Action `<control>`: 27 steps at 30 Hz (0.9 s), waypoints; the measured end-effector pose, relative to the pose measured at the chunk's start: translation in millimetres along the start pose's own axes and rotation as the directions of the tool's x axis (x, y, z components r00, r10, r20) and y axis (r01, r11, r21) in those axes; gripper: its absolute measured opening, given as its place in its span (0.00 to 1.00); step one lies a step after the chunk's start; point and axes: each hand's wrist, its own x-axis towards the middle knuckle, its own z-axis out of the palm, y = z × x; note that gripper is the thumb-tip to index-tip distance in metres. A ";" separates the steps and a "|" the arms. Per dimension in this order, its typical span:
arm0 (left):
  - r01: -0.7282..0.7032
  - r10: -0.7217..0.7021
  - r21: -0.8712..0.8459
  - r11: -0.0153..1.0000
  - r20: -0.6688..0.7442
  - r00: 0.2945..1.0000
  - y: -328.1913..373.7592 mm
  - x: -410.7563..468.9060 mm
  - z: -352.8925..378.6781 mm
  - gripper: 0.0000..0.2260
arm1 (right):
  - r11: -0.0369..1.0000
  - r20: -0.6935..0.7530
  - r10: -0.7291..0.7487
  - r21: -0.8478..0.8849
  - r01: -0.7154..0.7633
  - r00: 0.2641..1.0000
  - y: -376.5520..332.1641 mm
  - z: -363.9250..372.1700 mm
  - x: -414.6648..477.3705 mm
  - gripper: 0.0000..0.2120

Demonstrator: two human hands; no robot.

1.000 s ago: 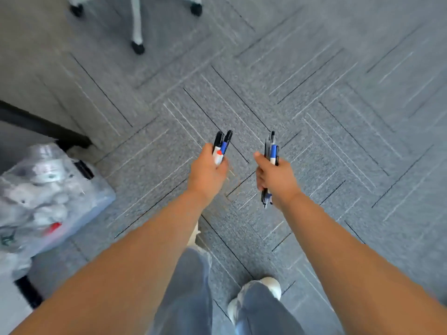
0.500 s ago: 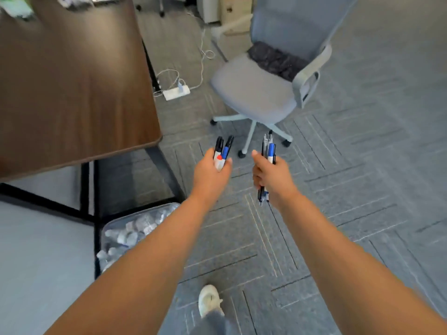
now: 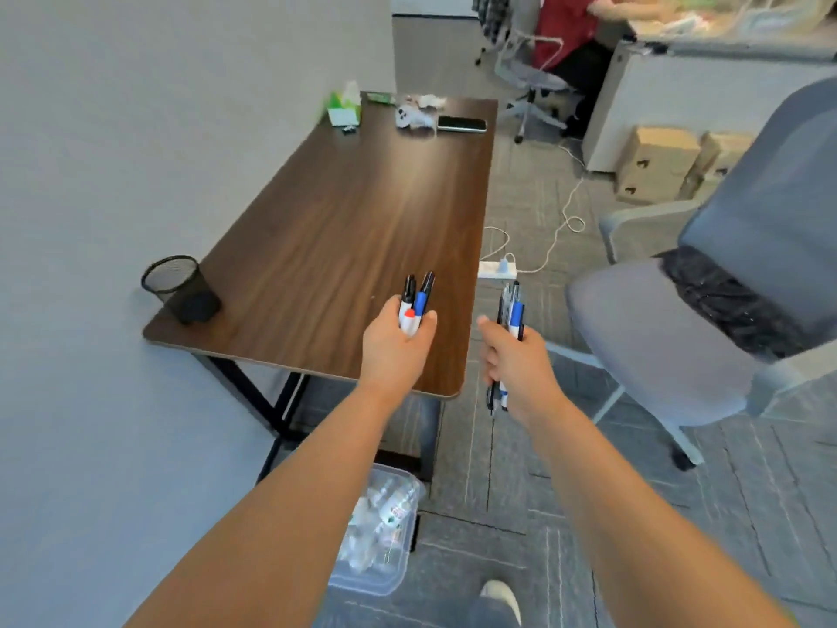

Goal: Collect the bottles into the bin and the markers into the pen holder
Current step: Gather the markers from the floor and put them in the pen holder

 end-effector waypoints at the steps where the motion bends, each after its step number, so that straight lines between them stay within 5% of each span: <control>1: 0.022 -0.023 -0.006 1.000 -0.064 0.998 -2.0 7.6 -6.9 0.05 | 1.000 0.038 0.023 -0.006 -0.023 0.999 -3.8 10.2 9.8 0.16; 8: 0.200 -0.223 -0.100 0.975 -0.439 0.870 -16.3 29.8 -69.9 0.05 | 0.985 0.348 0.111 -0.162 -0.057 0.931 -33.8 92.9 45.9 0.14; 14: 0.192 -0.258 -0.174 0.966 -0.570 0.780 -45.5 47.3 -155.2 0.08 | 0.988 0.551 0.092 -0.156 -0.005 0.829 -32.6 187.0 45.9 0.16; 20: 0.183 -0.267 -0.200 0.962 -0.575 0.773 -82.7 76.6 -233.4 0.12 | 0.996 0.484 0.046 -0.089 -0.003 0.874 -15.8 278.2 43.1 0.13; 27: 0.139 -0.210 -0.161 0.977 -0.622 0.754 -101.7 129.2 -298.5 0.05 | 0.998 0.420 0.024 -0.055 -0.001 0.907 -21.3 359.8 63.0 0.13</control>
